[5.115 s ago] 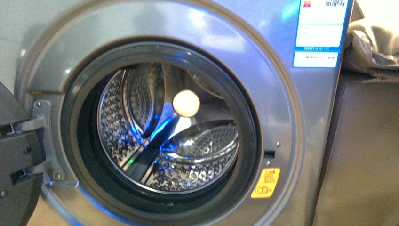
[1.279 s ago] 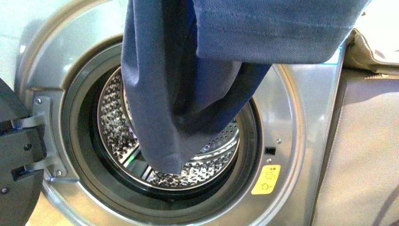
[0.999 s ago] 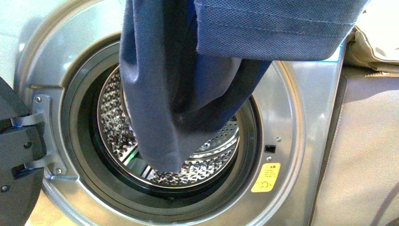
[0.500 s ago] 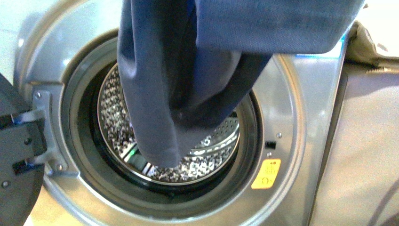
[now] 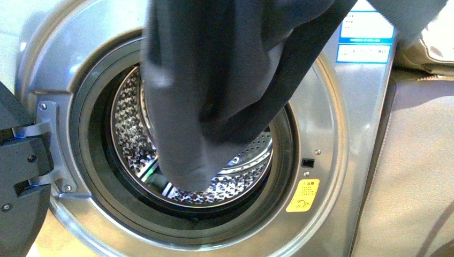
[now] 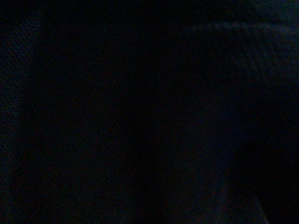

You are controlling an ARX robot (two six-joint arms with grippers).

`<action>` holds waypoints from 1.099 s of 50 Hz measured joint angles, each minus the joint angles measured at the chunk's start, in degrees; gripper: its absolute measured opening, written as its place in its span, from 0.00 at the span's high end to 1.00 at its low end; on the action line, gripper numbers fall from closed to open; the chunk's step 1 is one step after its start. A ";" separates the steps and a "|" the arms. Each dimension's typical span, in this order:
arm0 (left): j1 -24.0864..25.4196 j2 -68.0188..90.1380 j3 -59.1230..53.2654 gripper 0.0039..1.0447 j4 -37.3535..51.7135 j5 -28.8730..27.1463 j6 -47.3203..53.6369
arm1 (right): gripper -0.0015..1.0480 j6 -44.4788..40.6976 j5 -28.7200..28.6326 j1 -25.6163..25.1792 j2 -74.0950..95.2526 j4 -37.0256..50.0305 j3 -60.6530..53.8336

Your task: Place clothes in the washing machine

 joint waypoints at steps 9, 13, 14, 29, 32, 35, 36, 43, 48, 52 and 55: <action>-2.21 2.08 2.21 0.06 -0.35 -3.87 0.00 | 0.77 0.00 0.00 0.00 0.00 0.00 0.00; -3.17 3.02 2.82 0.06 -0.35 -4.72 -0.02 | 0.77 0.00 0.02 0.00 0.00 0.00 0.00; -3.32 3.15 2.93 0.06 -0.33 -4.85 -0.09 | 0.77 0.00 0.02 0.00 0.00 0.00 0.00; -7.04 5.40 4.72 0.06 2.80 -6.08 -2.23 | 0.77 0.00 0.04 0.00 0.00 0.00 0.00; -8.37 5.46 4.90 0.06 3.98 -5.75 -2.64 | 0.77 0.00 0.04 0.00 0.00 0.00 0.00; -9.46 5.46 4.90 0.06 4.55 -5.33 -2.62 | 0.77 0.00 0.04 0.00 0.00 0.00 0.00; -10.16 5.53 4.92 0.06 4.76 -5.33 -2.54 | 0.77 0.00 0.04 0.00 0.00 0.00 0.00; -12.31 6.54 6.05 0.06 4.66 -7.67 -1.11 | 0.77 0.00 0.04 0.00 0.00 0.00 0.00; -13.25 7.65 7.45 0.06 3.58 -10.62 0.44 | 0.77 0.00 0.04 0.00 0.00 0.00 0.00; -13.55 8.96 9.01 0.06 2.69 -13.79 1.29 | 0.77 0.00 0.07 0.00 0.00 0.00 0.00; -13.66 9.62 9.77 0.06 2.40 -15.23 1.60 | 0.77 -0.02 0.22 -0.02 0.00 0.00 0.00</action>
